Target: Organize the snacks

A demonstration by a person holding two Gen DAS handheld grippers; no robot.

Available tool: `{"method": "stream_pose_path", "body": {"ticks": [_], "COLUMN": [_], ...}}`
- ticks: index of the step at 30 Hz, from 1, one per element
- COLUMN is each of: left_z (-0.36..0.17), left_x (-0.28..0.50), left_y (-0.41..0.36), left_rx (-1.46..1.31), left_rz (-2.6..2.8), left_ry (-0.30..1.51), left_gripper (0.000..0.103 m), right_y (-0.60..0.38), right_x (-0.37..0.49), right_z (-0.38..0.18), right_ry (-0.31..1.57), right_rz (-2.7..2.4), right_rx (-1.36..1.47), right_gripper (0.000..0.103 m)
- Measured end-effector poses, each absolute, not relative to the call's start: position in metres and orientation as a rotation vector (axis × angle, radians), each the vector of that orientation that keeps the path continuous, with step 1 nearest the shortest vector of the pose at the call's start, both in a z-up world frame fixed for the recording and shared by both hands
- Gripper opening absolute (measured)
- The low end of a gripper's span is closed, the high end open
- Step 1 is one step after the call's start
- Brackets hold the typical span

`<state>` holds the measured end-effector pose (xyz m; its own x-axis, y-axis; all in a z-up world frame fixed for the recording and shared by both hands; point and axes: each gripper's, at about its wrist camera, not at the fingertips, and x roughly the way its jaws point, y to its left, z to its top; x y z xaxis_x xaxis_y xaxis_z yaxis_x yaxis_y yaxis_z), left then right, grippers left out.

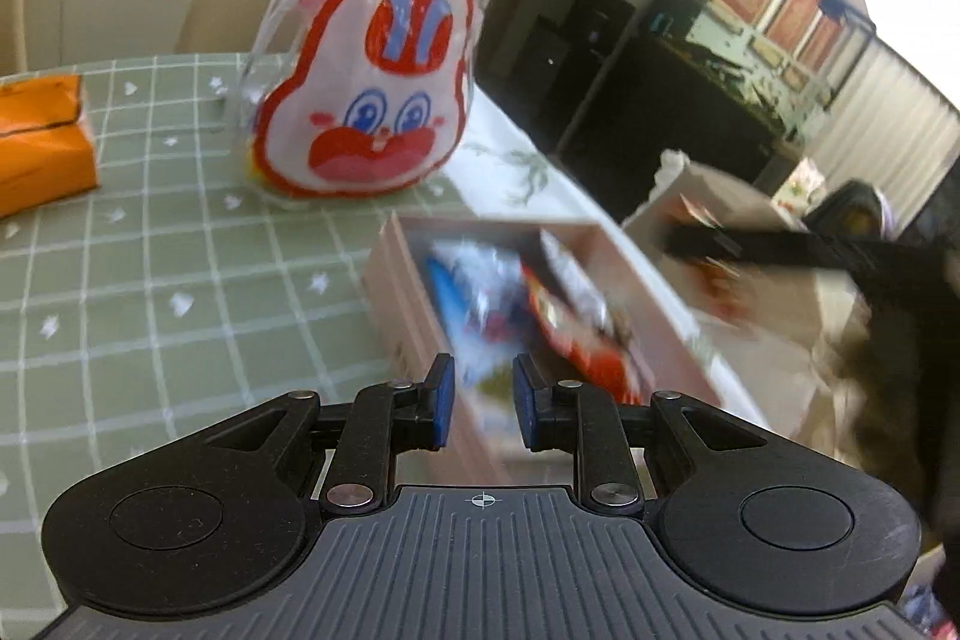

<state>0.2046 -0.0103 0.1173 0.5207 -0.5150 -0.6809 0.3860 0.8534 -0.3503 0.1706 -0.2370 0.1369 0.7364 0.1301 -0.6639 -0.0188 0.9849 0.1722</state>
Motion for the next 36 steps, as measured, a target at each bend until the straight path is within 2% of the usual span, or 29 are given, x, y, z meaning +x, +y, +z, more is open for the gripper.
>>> {"method": "stream_pose_path", "body": {"ticks": [7, 15, 19, 23, 27, 31, 36], "left_z": [0.081, 0.046, 0.037, 0.033, 0.027, 0.023, 0.022], "left_x": [0.147, 0.094, 0.077, 0.070, 0.068, 0.070, 0.069], "left_y": [0.010, 0.032, 0.039, 0.035, 0.026, 0.021, 0.020], "left_rx": [-0.077, 0.063, 0.105, 0.154, 0.230, 0.200, 0.204], "left_rz": [-0.505, -0.434, -0.459, -0.483, -0.508, -0.521, -0.527], "left_ry": [0.923, 0.901, 0.834, 0.761, 0.701, 0.674, 0.669], "left_gripper": [0.024, 0.025, 0.025, 0.025, 0.025, 0.026, 0.026], "right_y": [-0.235, -0.164, -0.124, -0.108, -0.096, -0.099, -0.101], "right_x": [0.164, 0.058, 0.023, 0.003, -0.016, -0.019, -0.025], "right_z": [0.100, 0.064, 0.029, 0.000, -0.011, -0.013, -0.018], "right_ry": [0.774, 0.666, 0.717, 0.773, 0.708, 0.706, 0.668], "right_rz": [-0.032, -0.134, -0.188, -0.227, -0.290, -0.349, -0.383], "right_rx": [0.337, 0.121, 0.031, 0.119, 0.135, 0.163, 0.170], "right_gripper": [0.074, 0.079, 0.081, 0.081, 0.089, 0.102, 0.103]}}
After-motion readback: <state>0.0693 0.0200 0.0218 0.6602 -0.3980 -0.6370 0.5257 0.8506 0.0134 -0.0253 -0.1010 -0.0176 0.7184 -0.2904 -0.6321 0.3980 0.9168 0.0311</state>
